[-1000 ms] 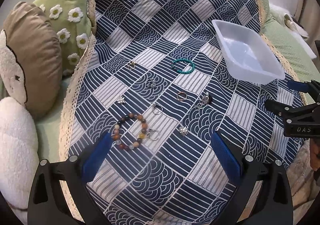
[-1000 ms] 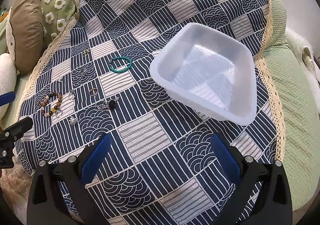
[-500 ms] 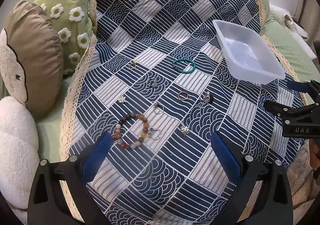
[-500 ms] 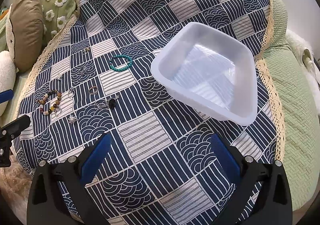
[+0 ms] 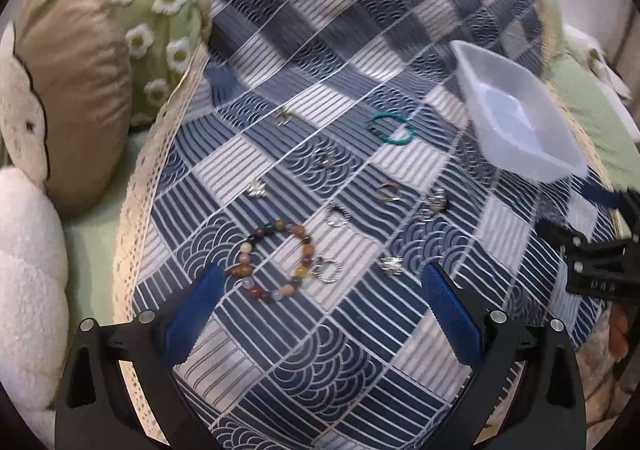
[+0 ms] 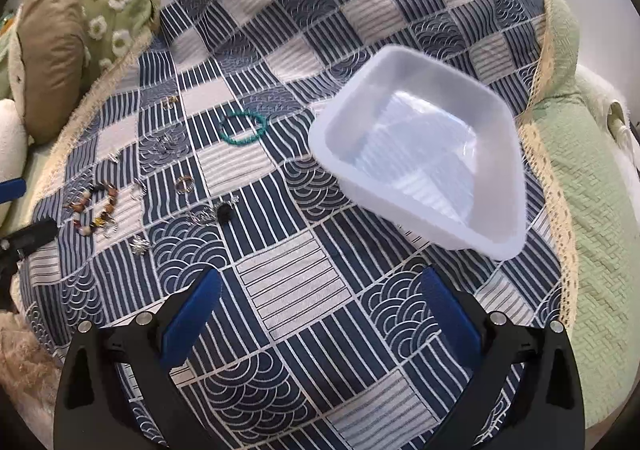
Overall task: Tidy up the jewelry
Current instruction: 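Grasp the multicolour beaded bracelet with the left tool while the right grasps the black-bead earring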
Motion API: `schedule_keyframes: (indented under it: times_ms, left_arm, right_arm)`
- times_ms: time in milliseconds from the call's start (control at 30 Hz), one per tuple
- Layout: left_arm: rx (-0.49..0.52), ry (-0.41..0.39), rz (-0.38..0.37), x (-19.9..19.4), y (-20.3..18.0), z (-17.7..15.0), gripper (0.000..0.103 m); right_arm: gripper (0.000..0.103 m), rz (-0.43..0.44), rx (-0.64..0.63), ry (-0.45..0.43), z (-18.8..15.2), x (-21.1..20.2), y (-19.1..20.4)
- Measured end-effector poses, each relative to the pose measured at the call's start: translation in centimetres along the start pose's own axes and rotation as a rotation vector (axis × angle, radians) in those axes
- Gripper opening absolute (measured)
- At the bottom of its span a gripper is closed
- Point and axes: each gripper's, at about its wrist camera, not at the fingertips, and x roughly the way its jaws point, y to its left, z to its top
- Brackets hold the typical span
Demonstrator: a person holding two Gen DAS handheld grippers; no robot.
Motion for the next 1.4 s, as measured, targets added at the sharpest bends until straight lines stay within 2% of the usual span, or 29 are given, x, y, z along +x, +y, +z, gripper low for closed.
schedule_keyframes:
  times_ms: [133, 233, 333, 367, 433, 467, 567, 600, 667, 700, 867, 967, 1033, 1167, 1200, 1233, 1267, 1400]
  left_arm:
    - [-0.1, 0.069, -0.04, 2.3, 2.3, 0.3, 0.095]
    - [-0.131, 0.091, -0.04, 3.4, 3.4, 0.3, 0.095]
    - [-0.128, 0.097, -0.018, 4.5, 4.0, 0.1, 0.094]
    - [-0.124, 0.103, -0.011, 4.8, 4.1, 0.1, 0.094]
    - [-0.125, 0.122, -0.003, 5.8, 4.4, -0.1, 0.093]
    - [-0.132, 0.131, -0.006, 6.2, 4.6, 0.0, 0.093]
    - [-0.17, 0.142, -0.007, 7.4, 5.4, 0.1, 0.093]
    - [-0.188, 0.147, -0.008, 7.8, 5.7, 0.1, 0.092]
    - [-0.204, 0.159, -0.002, 8.3, 6.0, 0.4, 0.076]
    - [-0.216, 0.168, 0.004, 8.6, 6.2, 0.5, 0.064]
    - [-0.235, 0.187, 0.026, 9.9, 7.0, 1.0, 0.064]
    - [-0.219, 0.187, 0.067, 10.0, 6.7, 1.2, 0.059]
    - [-0.21, 0.181, 0.09, 9.9, 6.5, 1.2, 0.046]
    - [-0.224, 0.178, 0.088, 9.9, 7.0, 1.2, 0.039]
    - [-0.221, 0.175, 0.092, 9.8, 7.0, 1.1, 0.032]
    - [-0.211, 0.171, 0.093, 9.7, 7.0, 1.1, 0.02]
    - [-0.208, 0.168, 0.087, 9.6, 7.1, 0.9, 0.016]
    - [-0.201, 0.163, 0.088, 9.4, 7.1, 0.7, 0.01]
  right_arm:
    - [0.099, 0.08, 0.015, 0.057, 0.9, 2.0, 1.0]
    - [0.099, 0.188, 0.024, 0.044, 2.1, 2.2, 1.9]
    - [0.097, 0.194, 0.017, 0.047, 3.4, 2.8, 2.9]
    - [0.095, 0.196, 0.018, 0.053, 3.7, 3.0, 3.1]
    - [0.083, 0.196, 0.026, 0.082, 4.3, 4.4, 3.3]
    - [0.08, 0.206, 0.028, 0.092, 4.5, 4.7, 3.4]
    - [0.07, 0.209, 0.02, 0.125, 4.8, 6.8, 3.8]
    - [0.064, 0.214, 0.012, 0.127, 5.1, 7.4, 4.0]
    - [0.061, 0.215, -0.005, 0.127, 5.4, 8.0, 4.7]
    - [0.059, 0.209, -0.009, 0.126, 5.5, 8.2, 4.8]
    - [0.054, 0.215, -0.009, 0.139, 5.3, 9.1, 5.2]
    - [0.05, 0.212, -0.005, 0.134, 5.1, 9.1, 5.0]
    - [0.049, 0.218, 0.001, 0.132, 5.2, 9.1, 4.9]
    - [0.041, 0.192, -0.007, 0.122, 5.3, 9.1, 4.9]
    - [0.039, 0.184, -0.016, 0.114, 5.3, 8.9, 5.1]
    - [0.037, 0.182, -0.022, 0.109, 5.3, 8.7, 5.2]
    - [0.036, 0.181, -0.029, 0.106, 5.3, 8.6, 5.3]
    - [0.03, 0.158, -0.072, 0.101, 5.2, 8.4, 6.3]
